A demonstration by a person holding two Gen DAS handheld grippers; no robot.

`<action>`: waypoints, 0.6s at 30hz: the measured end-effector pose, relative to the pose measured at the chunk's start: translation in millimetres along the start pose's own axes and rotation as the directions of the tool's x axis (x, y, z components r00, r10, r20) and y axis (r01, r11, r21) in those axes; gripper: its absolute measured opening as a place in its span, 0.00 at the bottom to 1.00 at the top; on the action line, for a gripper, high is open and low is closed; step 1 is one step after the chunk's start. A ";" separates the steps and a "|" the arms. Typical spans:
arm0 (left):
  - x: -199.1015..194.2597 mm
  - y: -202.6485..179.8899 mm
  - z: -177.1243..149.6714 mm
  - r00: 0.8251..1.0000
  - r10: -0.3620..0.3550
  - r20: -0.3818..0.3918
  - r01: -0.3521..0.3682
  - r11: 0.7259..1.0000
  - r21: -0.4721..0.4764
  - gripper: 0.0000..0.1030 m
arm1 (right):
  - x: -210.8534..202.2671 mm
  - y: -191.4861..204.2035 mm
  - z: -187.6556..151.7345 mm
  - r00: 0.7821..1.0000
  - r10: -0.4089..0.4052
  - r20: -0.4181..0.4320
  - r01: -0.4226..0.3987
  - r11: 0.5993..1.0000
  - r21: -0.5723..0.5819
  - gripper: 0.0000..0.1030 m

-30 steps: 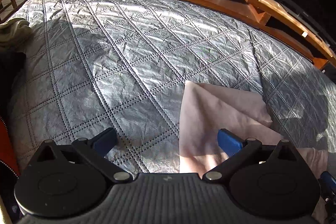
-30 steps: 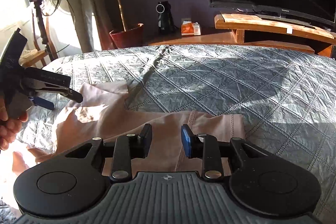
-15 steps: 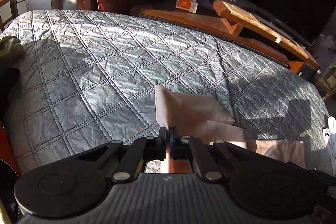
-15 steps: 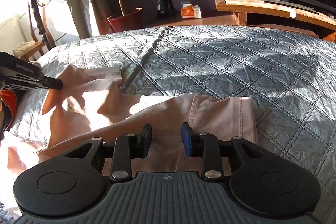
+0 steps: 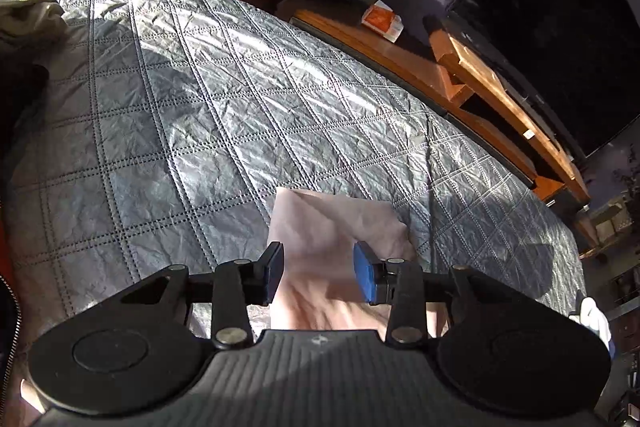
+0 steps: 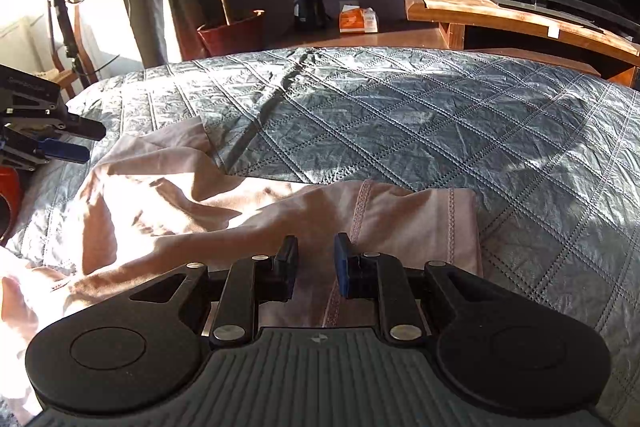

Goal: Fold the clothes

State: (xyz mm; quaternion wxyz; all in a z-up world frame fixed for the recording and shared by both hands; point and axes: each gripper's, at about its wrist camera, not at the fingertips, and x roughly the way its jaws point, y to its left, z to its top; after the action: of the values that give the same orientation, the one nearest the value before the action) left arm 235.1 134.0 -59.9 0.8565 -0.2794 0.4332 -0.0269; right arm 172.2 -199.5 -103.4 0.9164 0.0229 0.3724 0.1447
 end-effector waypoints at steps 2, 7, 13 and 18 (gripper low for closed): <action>8.0 -0.8 -1.6 1.000 0.000 -0.009 0.000 1.000 0.008 0.51 | 0.0 -0.6 0.2 1.000 0.003 -0.001 -0.003 1.000 0.001 0.23; 1.0 9.2 5.8 0.996 0.087 0.036 -0.085 0.995 -0.051 0.68 | 0.5 -0.2 1.4 1.000 0.011 -0.005 -0.011 1.000 0.000 0.28; 12.8 23.5 8.5 0.999 -0.003 -0.033 -0.002 0.990 -0.143 0.73 | 0.9 0.5 1.4 1.000 0.013 -0.007 -0.013 1.000 -0.001 0.28; 31.8 5.9 2.7 0.997 -0.030 -0.070 0.023 0.995 -0.098 0.89 | 1.2 0.5 1.4 1.000 0.014 -0.006 -0.014 1.000 0.000 0.28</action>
State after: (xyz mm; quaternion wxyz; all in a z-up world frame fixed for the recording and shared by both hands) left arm 255.7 131.0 -84.7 0.8253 -0.3252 0.4608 -0.0270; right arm 173.8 -198.6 -103.2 0.9143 0.0250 0.3750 0.1511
